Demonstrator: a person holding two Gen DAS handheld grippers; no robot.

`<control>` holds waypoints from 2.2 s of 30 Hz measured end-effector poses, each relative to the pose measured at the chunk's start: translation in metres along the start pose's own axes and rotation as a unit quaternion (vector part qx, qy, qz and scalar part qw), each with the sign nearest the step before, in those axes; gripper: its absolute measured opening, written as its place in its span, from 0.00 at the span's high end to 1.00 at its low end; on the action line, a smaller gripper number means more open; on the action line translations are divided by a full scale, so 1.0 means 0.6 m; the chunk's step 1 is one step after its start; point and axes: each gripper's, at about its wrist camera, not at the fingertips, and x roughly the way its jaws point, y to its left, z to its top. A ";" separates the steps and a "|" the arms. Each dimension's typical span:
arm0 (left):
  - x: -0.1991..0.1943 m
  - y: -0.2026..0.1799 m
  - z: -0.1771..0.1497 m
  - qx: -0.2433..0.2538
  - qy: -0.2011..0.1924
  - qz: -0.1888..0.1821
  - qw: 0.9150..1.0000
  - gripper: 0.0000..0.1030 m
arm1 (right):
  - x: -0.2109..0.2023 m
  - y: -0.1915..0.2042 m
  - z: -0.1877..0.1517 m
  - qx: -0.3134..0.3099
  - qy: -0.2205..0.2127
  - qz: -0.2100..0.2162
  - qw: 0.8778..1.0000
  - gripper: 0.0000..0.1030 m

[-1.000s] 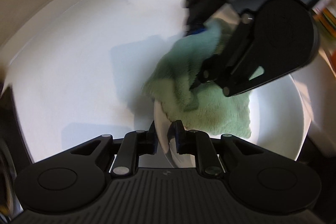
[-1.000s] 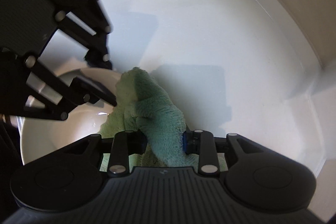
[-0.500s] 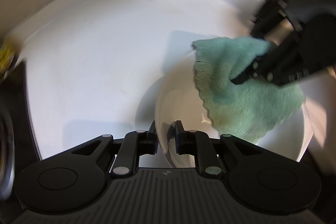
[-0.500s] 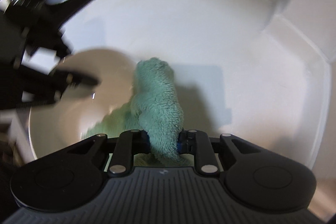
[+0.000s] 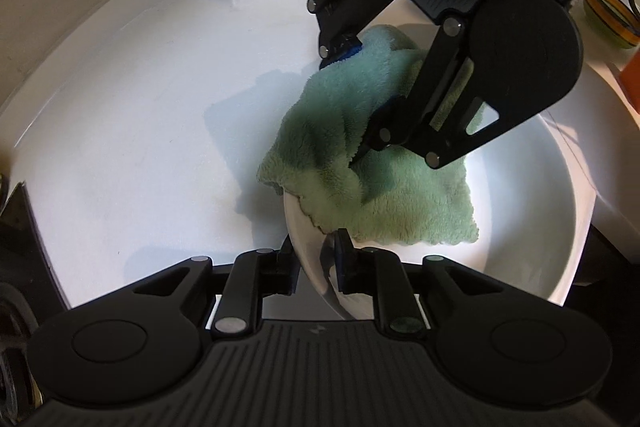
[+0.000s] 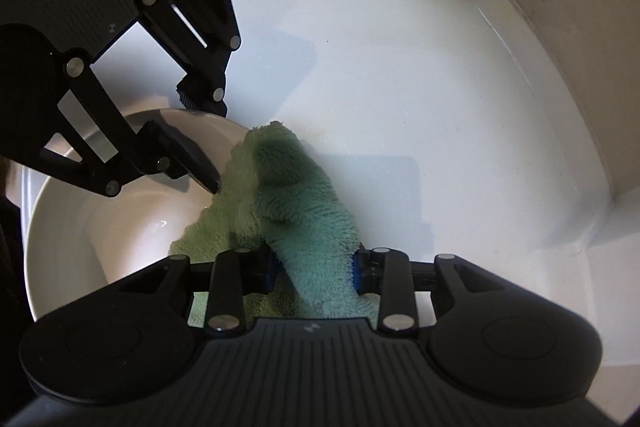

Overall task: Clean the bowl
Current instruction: 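Rub the green towel around the bowl interior with the right gripper, then sweep the towel along the bowl's inner wall toward the rim, right gripper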

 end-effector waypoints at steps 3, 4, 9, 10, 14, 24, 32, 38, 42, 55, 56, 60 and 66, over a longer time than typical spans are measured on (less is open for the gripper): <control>0.012 0.006 0.015 0.004 0.003 -0.004 1.000 0.79 | 0.002 -0.003 0.000 0.008 0.011 0.008 1.000 0.76; 0.016 0.008 0.020 0.002 0.004 -0.005 1.000 0.79 | 0.003 -0.005 0.002 0.014 0.015 0.009 1.000 0.77; 0.025 0.005 0.016 -0.048 0.005 0.010 0.999 0.80 | 0.003 -0.024 -0.006 0.120 0.035 0.019 0.992 0.82; 0.025 0.004 0.011 -0.060 0.001 0.014 0.998 0.80 | 0.000 -0.025 -0.020 0.156 0.036 0.021 0.987 0.82; 0.025 -0.005 -0.009 -0.117 -0.016 0.032 0.993 0.81 | -0.017 -0.024 -0.081 0.311 0.033 0.030 0.949 0.84; -0.052 -0.097 -0.097 -0.107 -0.031 0.039 0.993 0.80 | -0.027 0.006 -0.129 0.464 0.024 0.046 0.885 0.85; -0.216 -0.012 -0.116 0.017 -0.015 0.001 1.000 0.80 | -0.013 -0.002 -0.048 0.231 0.057 0.035 0.971 0.84; -0.214 -0.006 -0.117 0.025 0.016 0.004 1.000 0.82 | 0.008 0.000 0.021 0.054 0.065 0.041 0.996 0.80; -0.221 0.000 -0.130 -0.019 0.018 0.011 1.000 0.83 | 0.018 -0.015 0.039 0.091 0.064 0.030 0.993 0.80; -0.234 -0.028 -0.174 -0.092 -0.015 0.050 0.994 0.79 | -0.026 0.012 -0.062 0.481 0.041 0.041 0.875 0.81; -0.222 -0.022 -0.164 -0.085 -0.012 0.044 0.995 0.81 | -0.025 0.011 -0.054 0.462 0.047 0.042 0.884 0.82; -0.190 0.000 -0.136 -0.053 -0.001 0.015 0.998 0.85 | -0.032 -0.008 -0.043 0.314 0.077 0.034 0.946 0.82; -0.187 0.015 -0.129 -0.025 0.017 0.012 0.999 0.83 | -0.023 -0.019 0.016 0.150 0.090 0.029 0.984 0.79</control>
